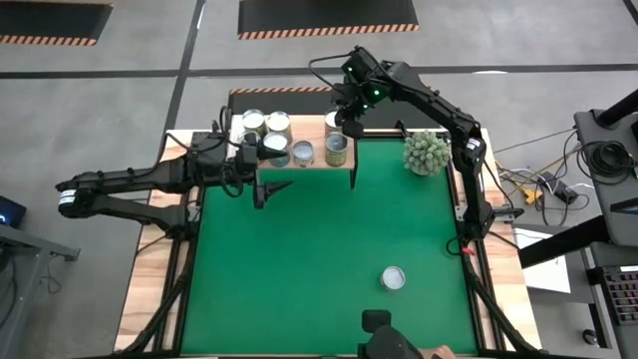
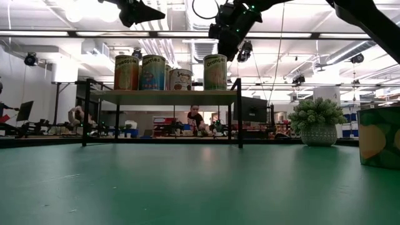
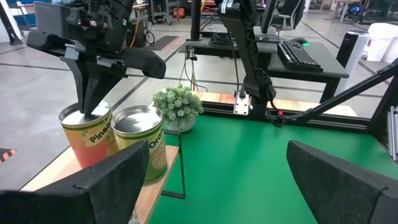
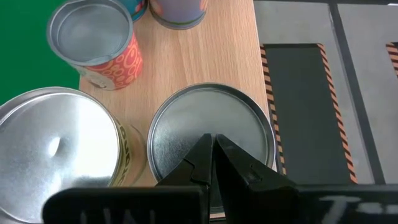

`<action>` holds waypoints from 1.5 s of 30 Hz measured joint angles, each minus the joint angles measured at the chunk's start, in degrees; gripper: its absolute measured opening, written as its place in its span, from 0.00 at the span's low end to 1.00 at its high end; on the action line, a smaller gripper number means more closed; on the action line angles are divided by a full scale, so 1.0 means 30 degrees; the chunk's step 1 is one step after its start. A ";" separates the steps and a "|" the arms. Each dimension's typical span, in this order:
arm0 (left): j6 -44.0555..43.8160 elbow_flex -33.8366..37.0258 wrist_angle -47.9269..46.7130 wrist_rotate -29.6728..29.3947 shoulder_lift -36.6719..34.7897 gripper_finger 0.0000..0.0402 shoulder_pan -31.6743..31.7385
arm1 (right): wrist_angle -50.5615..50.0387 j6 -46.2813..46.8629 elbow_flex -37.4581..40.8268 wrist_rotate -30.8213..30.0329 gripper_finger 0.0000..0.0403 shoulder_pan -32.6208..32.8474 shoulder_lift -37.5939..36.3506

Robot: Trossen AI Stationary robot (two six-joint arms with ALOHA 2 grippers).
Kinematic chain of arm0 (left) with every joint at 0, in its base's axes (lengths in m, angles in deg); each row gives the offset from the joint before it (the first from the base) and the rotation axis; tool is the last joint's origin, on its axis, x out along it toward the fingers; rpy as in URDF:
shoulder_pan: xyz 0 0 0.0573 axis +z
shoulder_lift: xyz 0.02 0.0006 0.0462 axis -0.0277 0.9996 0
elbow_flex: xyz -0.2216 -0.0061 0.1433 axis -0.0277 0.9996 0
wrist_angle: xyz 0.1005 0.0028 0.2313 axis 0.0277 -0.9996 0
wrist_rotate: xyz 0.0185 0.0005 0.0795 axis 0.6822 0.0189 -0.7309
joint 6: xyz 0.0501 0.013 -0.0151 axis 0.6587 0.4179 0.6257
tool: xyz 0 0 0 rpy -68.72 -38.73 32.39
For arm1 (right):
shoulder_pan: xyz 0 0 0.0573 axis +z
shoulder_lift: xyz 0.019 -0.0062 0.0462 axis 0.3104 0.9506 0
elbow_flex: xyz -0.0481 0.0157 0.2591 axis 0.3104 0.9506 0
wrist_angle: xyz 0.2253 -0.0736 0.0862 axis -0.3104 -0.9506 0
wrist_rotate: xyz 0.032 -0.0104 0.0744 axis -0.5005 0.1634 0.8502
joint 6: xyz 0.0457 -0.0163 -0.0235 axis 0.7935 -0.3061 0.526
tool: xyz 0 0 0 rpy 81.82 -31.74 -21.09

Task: Pick and place cans onto a shelf
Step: Put the canned pineapple on the shelf, then put the canned sliced peaches on the shelf

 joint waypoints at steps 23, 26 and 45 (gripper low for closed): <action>0.0000 0.0000 -0.0007 0.0007 0.0000 0.90 0.0000 | 0.0073 -0.0063 0.0000 -0.0495 0.02 0.0000 0.0000; 0.0000 0.0000 -0.0007 0.0007 0.0000 0.90 0.0000 | 0.0078 -0.0168 0.0000 -0.0495 0.02 0.0015 -0.0005; -0.0168 0.0000 -0.0036 0.0000 0.0000 0.90 -0.0190 | -0.0464 0.0789 -0.1341 -0.0391 0.02 0.0590 -0.0961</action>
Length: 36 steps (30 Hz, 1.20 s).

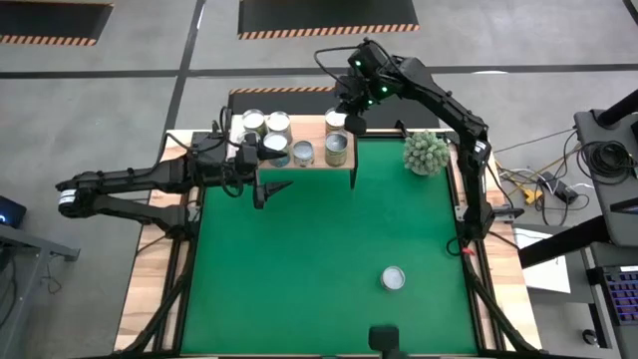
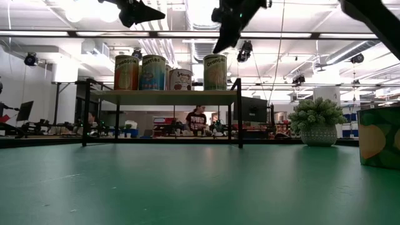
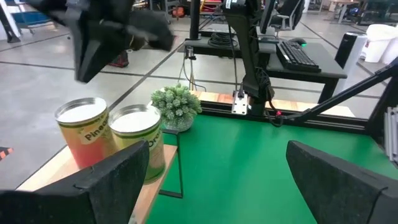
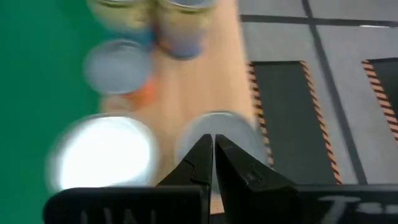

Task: Pick and place cans onto a shelf
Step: Put the canned sliced peaches on the shelf

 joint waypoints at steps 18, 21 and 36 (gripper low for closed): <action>-0.0247 0.2105 0.0772 -0.2204 -0.1952 0.80 -0.3896 | -0.3332 1.0727 0.0841 0.0606 0.02 1.0913 -0.2174; -0.0430 0.2353 0.0836 -0.2208 -0.2006 0.78 -0.4185 | -0.3243 1.3363 0.2071 -0.1196 0.02 1.2751 -0.2150; -0.0294 0.2200 0.0772 -0.2149 -0.2106 0.76 -0.4283 | -0.0988 2.4024 1.5291 -0.2103 0.02 1.7536 -0.5776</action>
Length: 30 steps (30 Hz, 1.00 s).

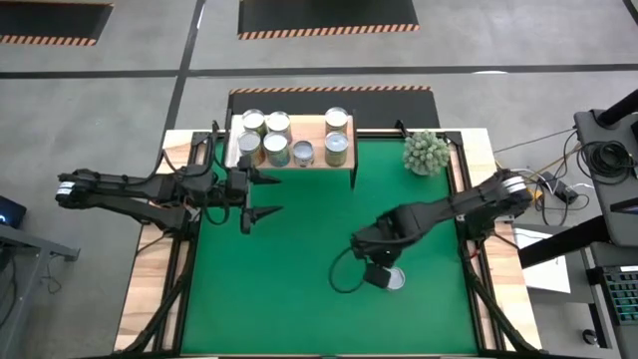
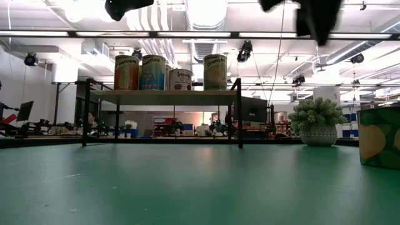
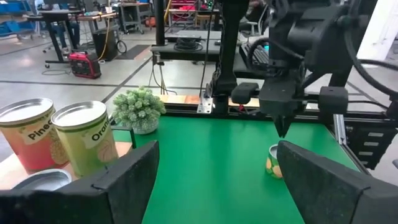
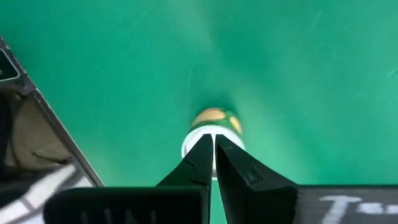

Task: Pick and place cans onto a shelf
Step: Put the canned sliced peaches on the shelf

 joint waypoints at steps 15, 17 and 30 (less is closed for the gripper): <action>0.0039 -0.0007 -0.0647 0.0007 -0.0328 0.76 0.0007 | 0.7987 0.1971 1.0523 -0.5918 0.02 0.4526 -0.6825; 0.0039 -0.0007 -0.0627 0.0007 -0.0328 0.76 0.0007 | 0.7970 0.3084 1.0760 -0.7296 0.03 0.5087 -0.6914; -0.0267 0.0000 -0.0509 -0.1288 0.0253 0.76 0.0022 | 0.7669 0.1628 0.9802 -0.7289 0.48 0.5551 -0.4772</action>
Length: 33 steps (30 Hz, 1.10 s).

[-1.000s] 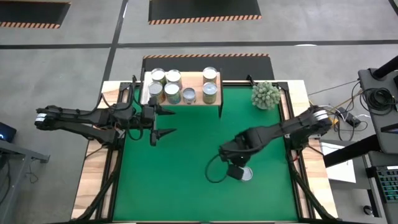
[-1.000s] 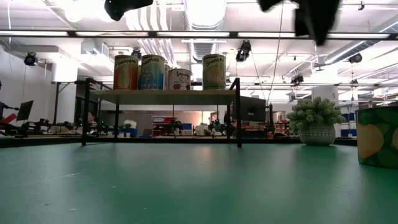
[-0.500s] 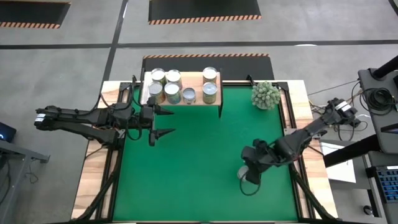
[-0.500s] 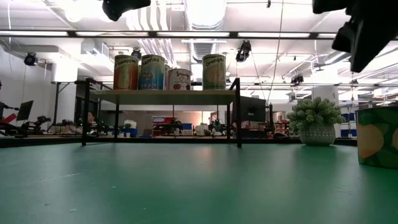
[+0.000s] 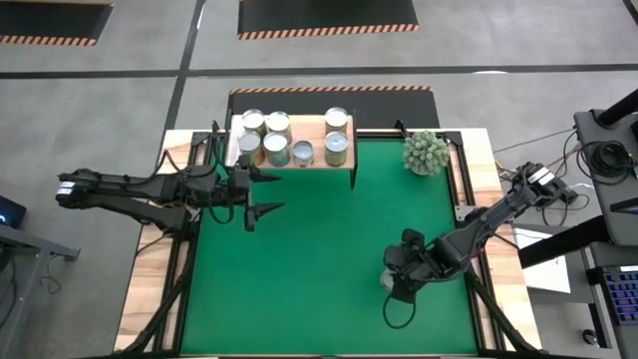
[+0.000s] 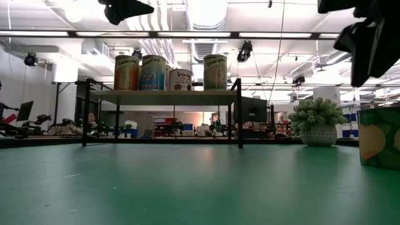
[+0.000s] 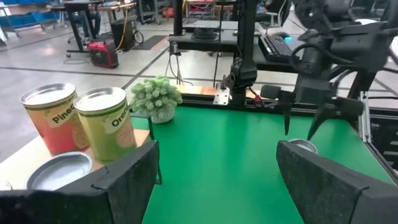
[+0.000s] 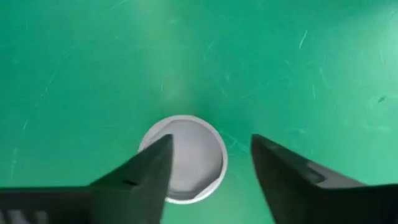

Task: Pick and place cans onto a shelf
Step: Put the canned sliced peaches on the shelf

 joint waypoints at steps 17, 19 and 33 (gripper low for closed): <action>-0.0116 0.0000 0.0051 -0.0060 0.0097 0.76 -0.0015 | -0.2601 -0.2011 -0.2652 0.3342 0.90 -0.0034 0.4146; -0.0116 0.0000 0.0044 -0.0060 0.0097 0.76 -0.0015 | -0.2848 -0.2011 -0.2642 0.3349 0.90 -0.0034 0.4248; -0.0116 0.0000 0.0078 -0.0060 0.0090 0.76 -0.0015 | -0.2581 -0.2599 -0.2529 0.3405 0.88 -0.0212 0.5491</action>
